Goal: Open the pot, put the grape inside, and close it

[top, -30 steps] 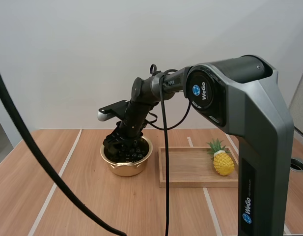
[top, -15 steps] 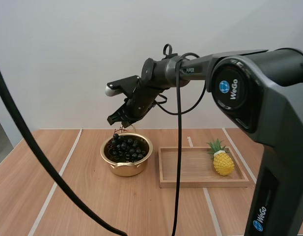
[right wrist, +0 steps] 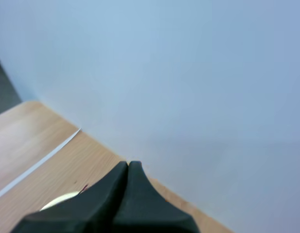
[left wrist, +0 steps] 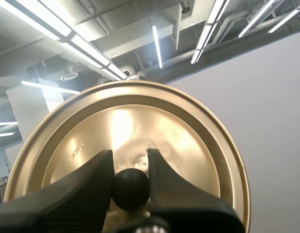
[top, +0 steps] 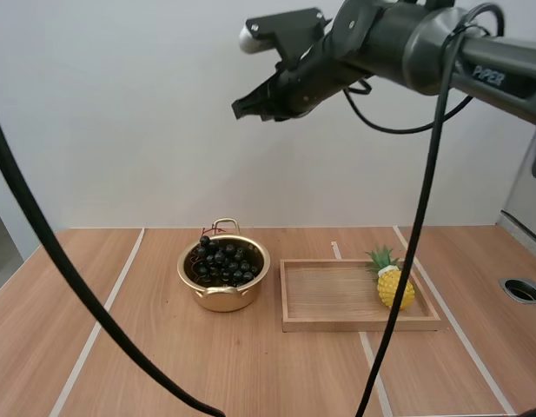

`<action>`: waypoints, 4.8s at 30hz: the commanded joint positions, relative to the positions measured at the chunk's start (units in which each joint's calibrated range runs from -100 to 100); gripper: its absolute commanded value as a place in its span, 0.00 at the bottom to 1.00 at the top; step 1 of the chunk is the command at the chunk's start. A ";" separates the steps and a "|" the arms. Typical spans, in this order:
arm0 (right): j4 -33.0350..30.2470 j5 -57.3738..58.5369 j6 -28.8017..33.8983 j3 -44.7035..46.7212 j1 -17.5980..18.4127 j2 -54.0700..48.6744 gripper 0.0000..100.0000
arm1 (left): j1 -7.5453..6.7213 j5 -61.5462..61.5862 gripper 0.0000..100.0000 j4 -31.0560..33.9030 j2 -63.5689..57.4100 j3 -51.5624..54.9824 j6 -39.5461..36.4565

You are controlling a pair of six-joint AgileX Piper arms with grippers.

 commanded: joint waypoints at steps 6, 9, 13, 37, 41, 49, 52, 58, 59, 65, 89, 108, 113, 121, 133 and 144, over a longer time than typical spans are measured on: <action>-1.65 -1.04 2.12 -7.90 -5.82 -12.77 0.00 | -0.06 -0.54 0.01 0.27 0.18 -0.29 0.09; -3.67 -1.04 5.35 -10.47 -7.25 -16.84 0.00 | -0.06 0.30 0.01 0.27 0.18 -0.15 0.09; -8.64 -0.75 10.25 -14.07 -7.46 -22.00 0.00 | -0.06 3.48 0.01 0.27 0.94 -0.15 0.09; -25.94 13.17 18.37 -19.32 -7.46 -35.87 0.00 | -0.06 12.69 0.00 -8.77 16.10 8.65 -1.67; -25.94 14.65 18.37 -19.32 -7.46 -36.42 0.00 | -0.06 12.69 0.00 -10.51 16.66 15.58 -1.58; -26.04 18.01 18.37 -19.32 -7.46 -36.66 0.00 | -0.06 12.69 0.00 -15.40 16.66 29.28 -1.06; -26.04 18.90 18.37 -19.32 -7.46 -36.70 0.00 | -0.06 12.69 0.00 -15.40 16.66 34.61 -1.06; -26.15 21.19 18.37 -19.32 -7.46 -36.70 0.00 | -0.06 3.76 0.00 -15.77 16.66 44.87 0.54; -26.30 21.17 18.37 -19.32 -7.46 -36.70 0.00 | -0.06 1.74 0.00 -15.77 16.66 46.74 0.98; -27.29 21.36 18.37 -19.32 -7.46 -36.70 0.00 | -0.06 -8.91 0.00 -17.23 16.99 56.64 3.31; -28.42 22.13 18.37 -19.32 -7.46 -36.96 0.00 | -0.06 -28.42 0.00 -22.40 27.19 73.49 7.35; -28.39 22.54 18.37 -19.32 -7.46 -36.96 0.00 | -0.06 -43.58 0.00 -30.70 28.17 84.41 14.60; -28.39 22.54 18.37 -19.32 -7.46 -36.96 0.00 | -0.06 -44.19 0.00 -30.70 28.88 84.99 14.60; -28.39 22.65 18.37 -19.32 -7.46 -36.96 0.00 | -0.06 -43.84 0.00 -30.70 32.61 84.99 14.60; -28.39 22.65 18.37 -19.32 -7.46 -36.96 0.00 | -0.06 -43.02 0.00 -29.45 35.02 85.12 14.60; -28.39 22.65 18.37 -19.32 -7.46 -36.96 0.00 | -0.06 -43.31 0.00 -26.20 36.60 88.60 14.60</action>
